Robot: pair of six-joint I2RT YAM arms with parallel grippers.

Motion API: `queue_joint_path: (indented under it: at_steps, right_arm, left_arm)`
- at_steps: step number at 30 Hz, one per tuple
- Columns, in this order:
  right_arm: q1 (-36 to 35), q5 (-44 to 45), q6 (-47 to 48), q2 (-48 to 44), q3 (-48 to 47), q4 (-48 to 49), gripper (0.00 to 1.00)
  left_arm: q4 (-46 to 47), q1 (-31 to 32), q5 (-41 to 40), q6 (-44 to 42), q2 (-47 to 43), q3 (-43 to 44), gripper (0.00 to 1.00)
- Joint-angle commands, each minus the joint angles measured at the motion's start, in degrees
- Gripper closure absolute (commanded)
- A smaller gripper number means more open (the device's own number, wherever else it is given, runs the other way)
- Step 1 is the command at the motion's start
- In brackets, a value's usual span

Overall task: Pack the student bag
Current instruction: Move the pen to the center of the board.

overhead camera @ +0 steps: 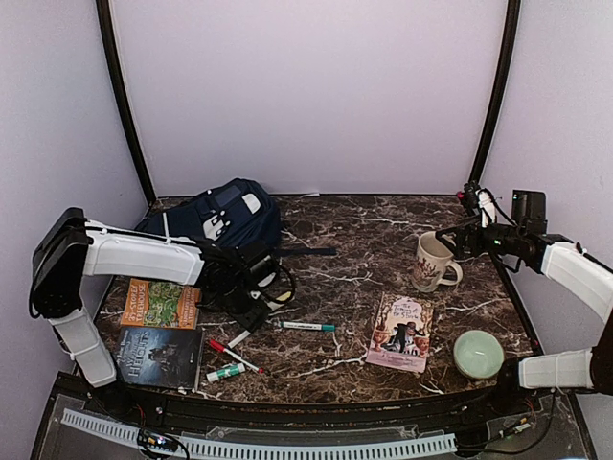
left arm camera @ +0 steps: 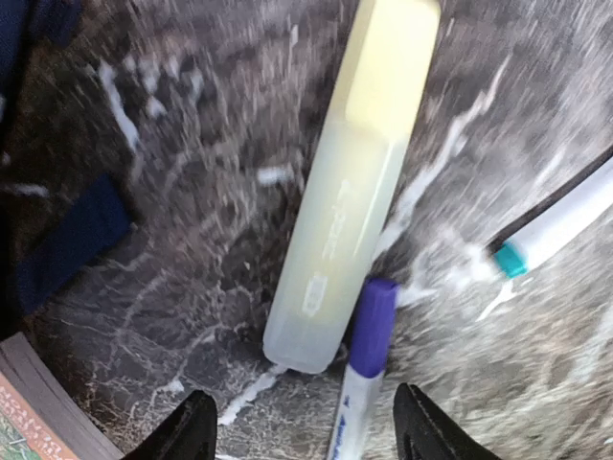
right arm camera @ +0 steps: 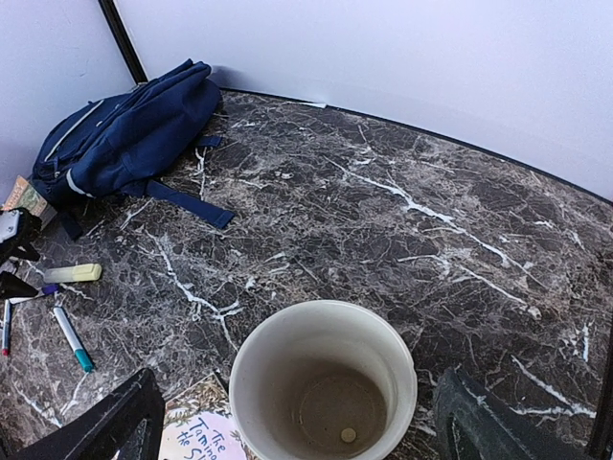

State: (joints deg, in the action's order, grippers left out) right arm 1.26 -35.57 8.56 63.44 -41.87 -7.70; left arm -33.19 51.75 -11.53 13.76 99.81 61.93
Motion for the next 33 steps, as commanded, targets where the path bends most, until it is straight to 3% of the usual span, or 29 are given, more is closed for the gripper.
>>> queue_joint_path:
  at_steps: [1, 5, 7, 10, 14, 20, 26, 33]
  right_arm:
    - [0.33, -0.99, 0.79, 0.35, -0.44, 1.98, 0.03]
    - [0.36, -0.93, 1.02, 0.21, -0.28, 1.91, 0.03]
    - [0.33, -0.96, 1.02, 0.09, -0.30, 1.82, 0.03]
    - [0.38, -1.09, 1.07, -0.15, -0.28, 1.64, 0.03]
    - [0.35, -0.98, 1.59, -0.20, -0.12, 1.61, 0.03]
    - [0.38, -1.14, 2.08, 0.65, -0.22, 1.38, 0.03]
    - [0.34, -1.37, 1.99, 1.34, -0.37, 1.34, 0.03]
    - [0.37, -1.22, 1.91, 1.00, -0.25, 1.43, 0.03]
  left_arm:
    - [3.89, 2.37, 3.24, -2.03, -4.20, 6.58, 0.32]
    - [10.60, 4.60, 12.32, -7.57, 1.08, 13.17, 0.32]
    - [10.97, 5.18, 16.19, -10.97, 5.30, 17.07, 0.38]
    - [7.39, 5.21, 17.55, -14.43, 12.62, 23.37, 0.44]
    - [3.33, 5.33, 22.69, -18.58, 17.58, 27.39, 0.44]
    - [0.90, 5.47, 19.15, -21.78, 17.96, 25.09, 0.45]
    - [0.90, 5.47, 13.67, -21.01, 19.30, 25.04, 0.67]
    - [-1.25, 5.18, 9.60, -17.26, 19.54, 22.90, 0.81]
